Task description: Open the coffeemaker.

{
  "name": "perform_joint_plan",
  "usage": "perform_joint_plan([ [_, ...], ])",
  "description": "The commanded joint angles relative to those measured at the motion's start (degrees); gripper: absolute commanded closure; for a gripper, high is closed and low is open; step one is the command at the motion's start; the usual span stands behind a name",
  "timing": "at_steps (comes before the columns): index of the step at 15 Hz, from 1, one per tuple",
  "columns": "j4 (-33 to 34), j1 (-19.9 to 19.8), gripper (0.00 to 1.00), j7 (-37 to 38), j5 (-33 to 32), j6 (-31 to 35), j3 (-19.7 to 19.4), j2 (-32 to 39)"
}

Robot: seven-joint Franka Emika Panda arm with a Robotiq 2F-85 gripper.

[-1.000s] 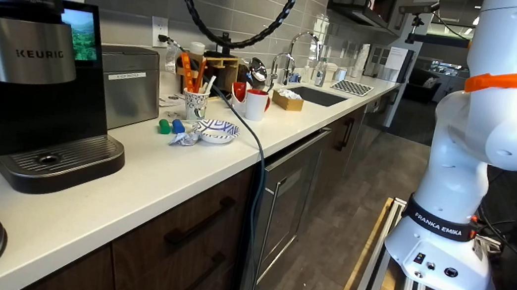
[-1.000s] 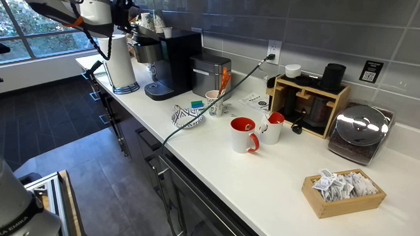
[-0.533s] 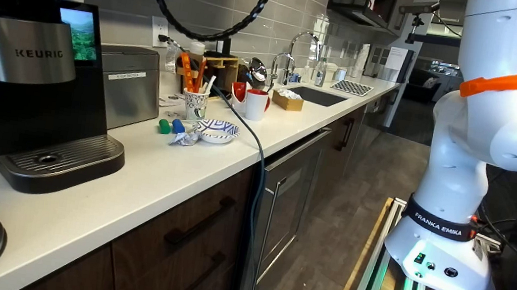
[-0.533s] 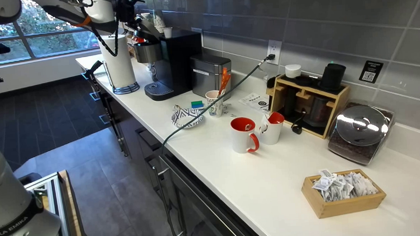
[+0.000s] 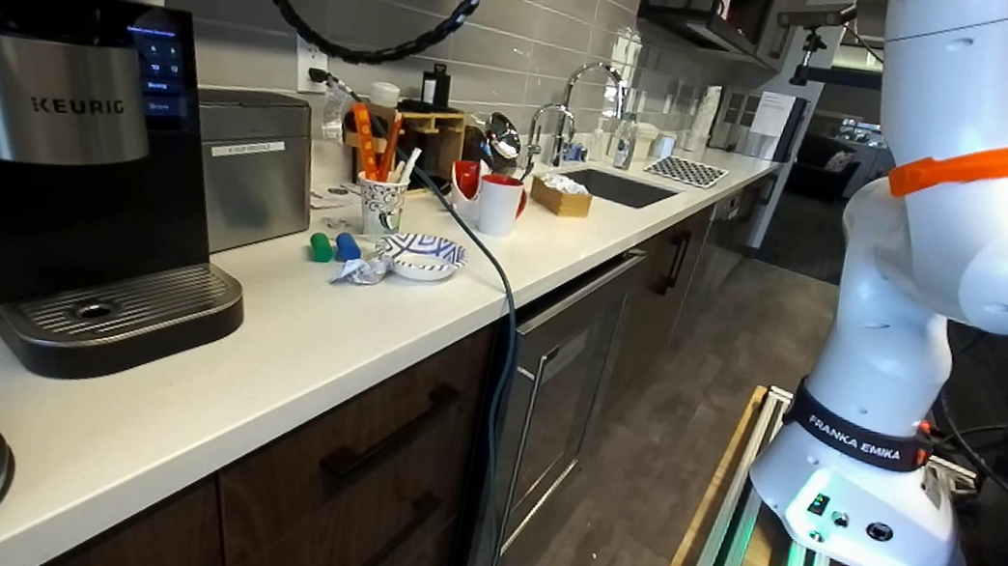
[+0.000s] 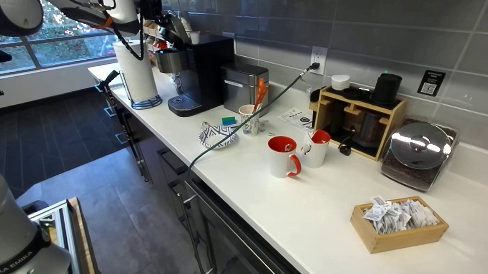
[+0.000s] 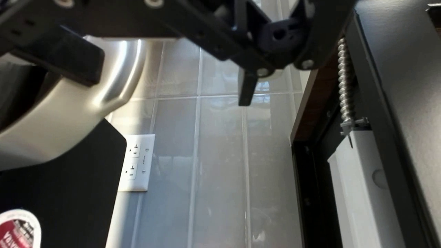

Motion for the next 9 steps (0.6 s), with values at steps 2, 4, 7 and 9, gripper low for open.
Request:
perform_joint_plan([
  [2, -7.45, -0.78, 0.0, 10.1, -2.28, 3.05, 0.27, -6.6],
  [4, -11.88, -1.39, 0.0, 17.62, -4.59, 5.49, 0.05, -11.75],
  [7, -19.23, -3.0, 0.0, 23.51, -2.65, 10.98, -0.41, -19.27],
  [9, -24.69, -4.7, 0.0, 26.5, 0.27, 19.97, -1.61, -23.76],
])
